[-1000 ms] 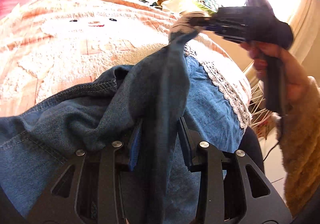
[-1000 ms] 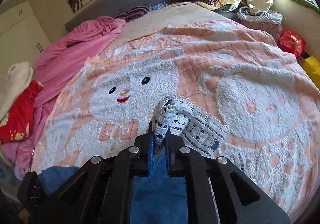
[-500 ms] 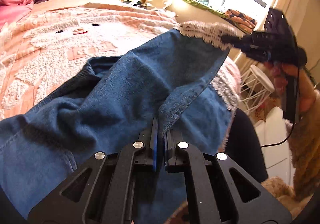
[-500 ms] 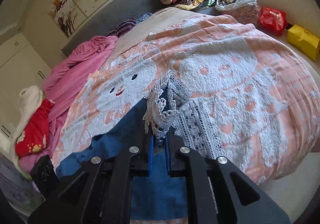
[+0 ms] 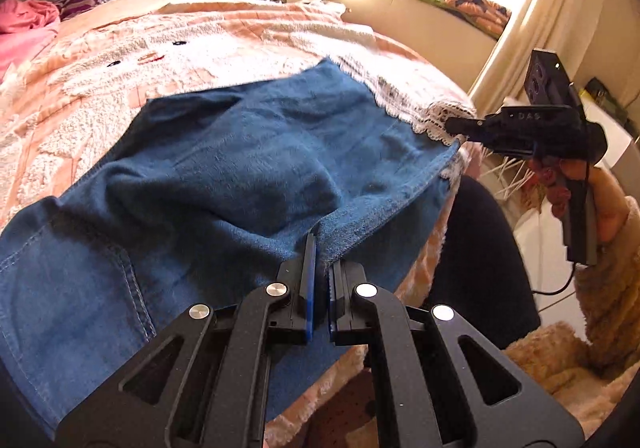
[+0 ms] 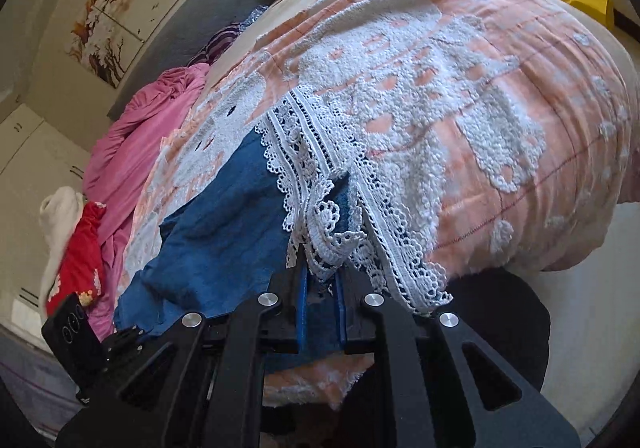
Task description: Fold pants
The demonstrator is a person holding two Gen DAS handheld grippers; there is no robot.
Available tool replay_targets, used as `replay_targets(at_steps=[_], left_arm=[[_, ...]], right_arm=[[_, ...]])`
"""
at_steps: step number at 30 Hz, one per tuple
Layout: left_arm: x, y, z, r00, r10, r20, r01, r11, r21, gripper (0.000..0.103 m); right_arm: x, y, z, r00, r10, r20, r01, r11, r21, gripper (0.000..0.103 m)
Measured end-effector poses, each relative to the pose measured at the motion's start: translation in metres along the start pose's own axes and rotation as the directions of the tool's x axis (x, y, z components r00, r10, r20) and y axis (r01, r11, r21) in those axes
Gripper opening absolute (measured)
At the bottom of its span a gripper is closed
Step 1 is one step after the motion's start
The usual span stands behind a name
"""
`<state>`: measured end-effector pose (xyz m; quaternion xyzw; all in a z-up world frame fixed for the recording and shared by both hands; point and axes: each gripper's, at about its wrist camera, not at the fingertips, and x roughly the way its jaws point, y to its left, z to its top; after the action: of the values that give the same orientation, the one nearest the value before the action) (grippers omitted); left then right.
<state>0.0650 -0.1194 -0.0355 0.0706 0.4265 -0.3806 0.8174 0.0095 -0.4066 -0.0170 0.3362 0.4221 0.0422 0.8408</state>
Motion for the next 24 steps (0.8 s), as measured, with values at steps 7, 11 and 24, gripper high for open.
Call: replay_targets(at_steps=[7, 11, 24], left_arm=[[0.008, -0.006, -0.002, 0.999, 0.032, -0.033, -0.032, 0.999, 0.02, 0.0], [0.006, -0.013, 0.0, 0.999, 0.034, -0.035, -0.033, 0.999, 0.035, 0.0], [0.021, -0.026, -0.012, 0.991, 0.063, -0.119, -0.054, 0.995, 0.08, 0.001]], right_arm=[[-0.005, -0.019, -0.001, 0.998, 0.064, 0.013, -0.065, 0.996, 0.063, 0.018], [-0.012, -0.021, -0.002, 0.998, 0.047, 0.045, -0.048, 0.999, 0.024, 0.012], [-0.008, -0.032, -0.025, 0.998, -0.066, 0.017, 0.067, 0.995, -0.079, 0.016]])
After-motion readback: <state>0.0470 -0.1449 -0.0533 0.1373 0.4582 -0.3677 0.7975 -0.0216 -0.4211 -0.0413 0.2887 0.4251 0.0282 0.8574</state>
